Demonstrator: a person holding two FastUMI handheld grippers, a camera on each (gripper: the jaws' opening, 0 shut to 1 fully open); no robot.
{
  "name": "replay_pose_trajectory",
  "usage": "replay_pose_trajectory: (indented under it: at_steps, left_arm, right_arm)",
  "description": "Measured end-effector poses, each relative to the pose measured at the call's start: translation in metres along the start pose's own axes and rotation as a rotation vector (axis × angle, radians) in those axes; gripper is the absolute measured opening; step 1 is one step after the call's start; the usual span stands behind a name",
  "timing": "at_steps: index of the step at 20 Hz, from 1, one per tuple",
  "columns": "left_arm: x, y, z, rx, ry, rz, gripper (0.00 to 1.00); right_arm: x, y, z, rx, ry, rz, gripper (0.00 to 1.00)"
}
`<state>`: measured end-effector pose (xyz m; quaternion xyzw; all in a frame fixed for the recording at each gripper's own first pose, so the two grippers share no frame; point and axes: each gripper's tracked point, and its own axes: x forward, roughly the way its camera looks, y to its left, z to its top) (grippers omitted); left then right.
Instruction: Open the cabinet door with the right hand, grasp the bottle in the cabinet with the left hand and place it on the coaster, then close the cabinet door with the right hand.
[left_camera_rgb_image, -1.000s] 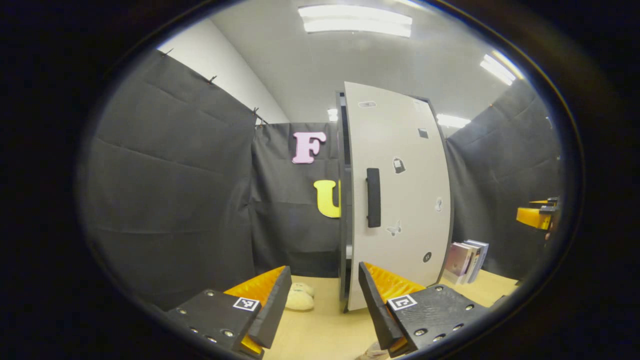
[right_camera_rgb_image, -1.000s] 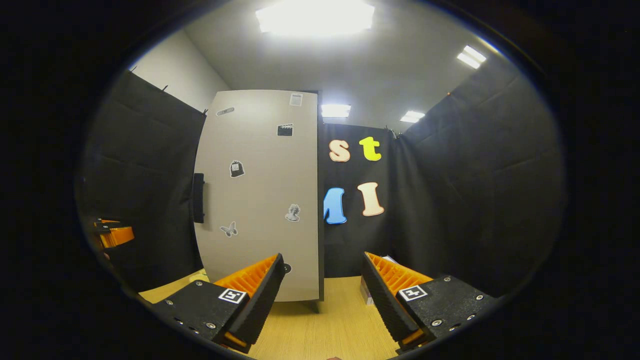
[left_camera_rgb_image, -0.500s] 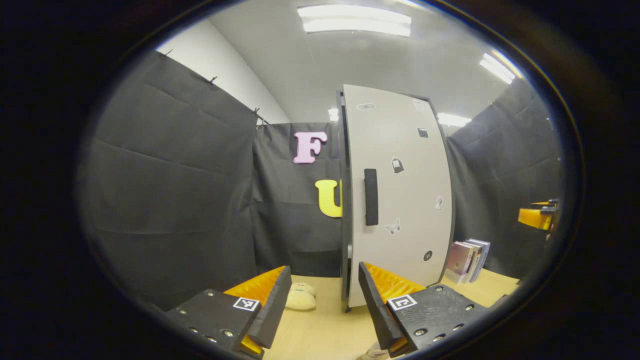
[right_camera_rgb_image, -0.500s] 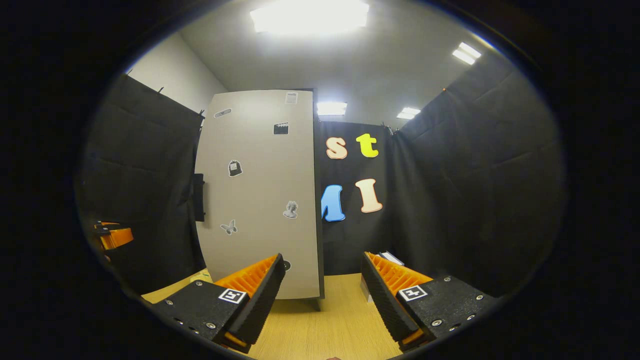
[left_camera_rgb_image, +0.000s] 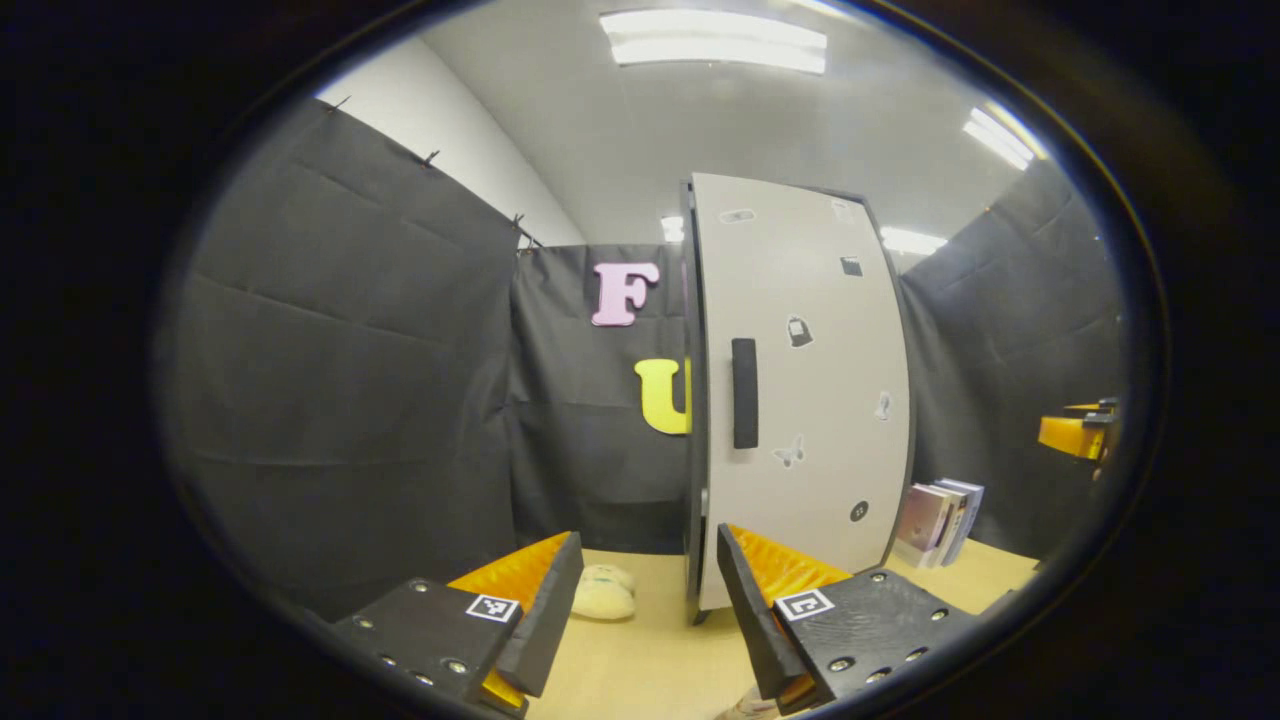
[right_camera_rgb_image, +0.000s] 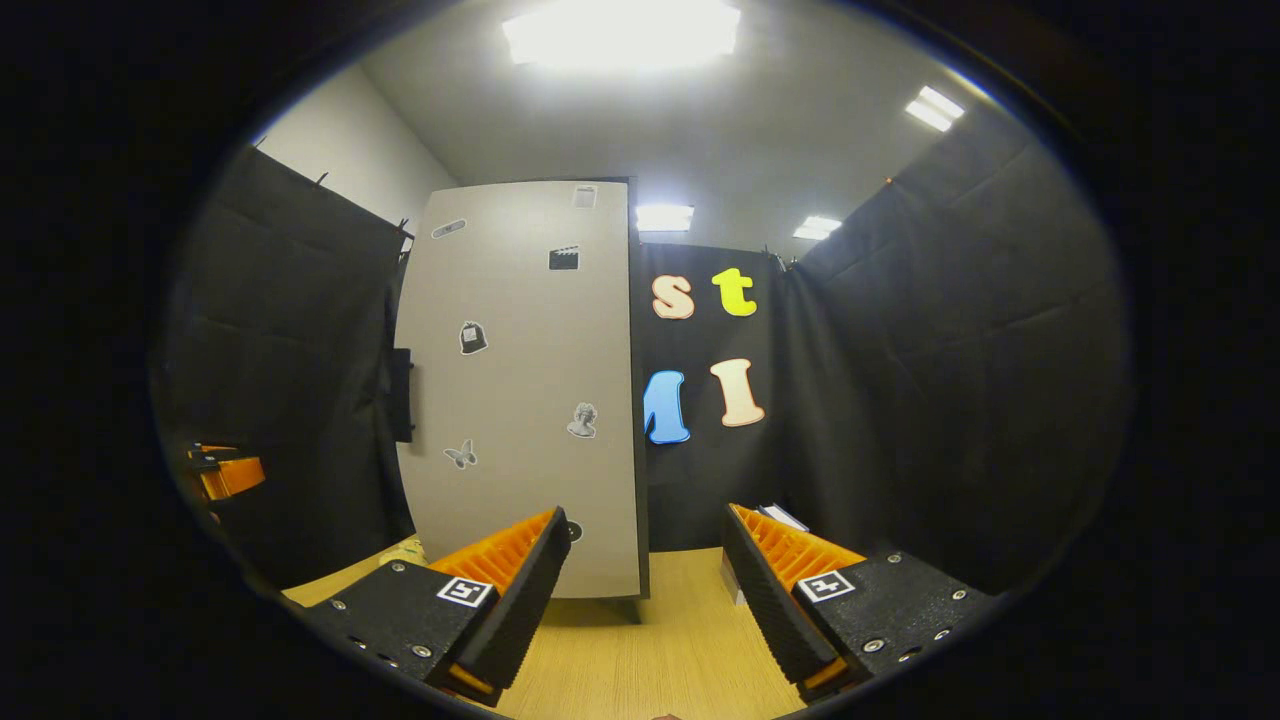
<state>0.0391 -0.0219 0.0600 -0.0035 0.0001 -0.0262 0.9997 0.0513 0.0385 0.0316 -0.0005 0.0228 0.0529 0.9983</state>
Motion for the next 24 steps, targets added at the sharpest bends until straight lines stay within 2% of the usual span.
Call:
replay_pose_trajectory:
  at_steps: [24]
  left_arm:
    - [0.0076, 0.0053, 0.0007, 0.004, -0.001, -0.004, 0.77]
  right_arm:
    - [0.0037, 0.0047, 0.0005, -0.006, -0.008, 0.000, 0.94]
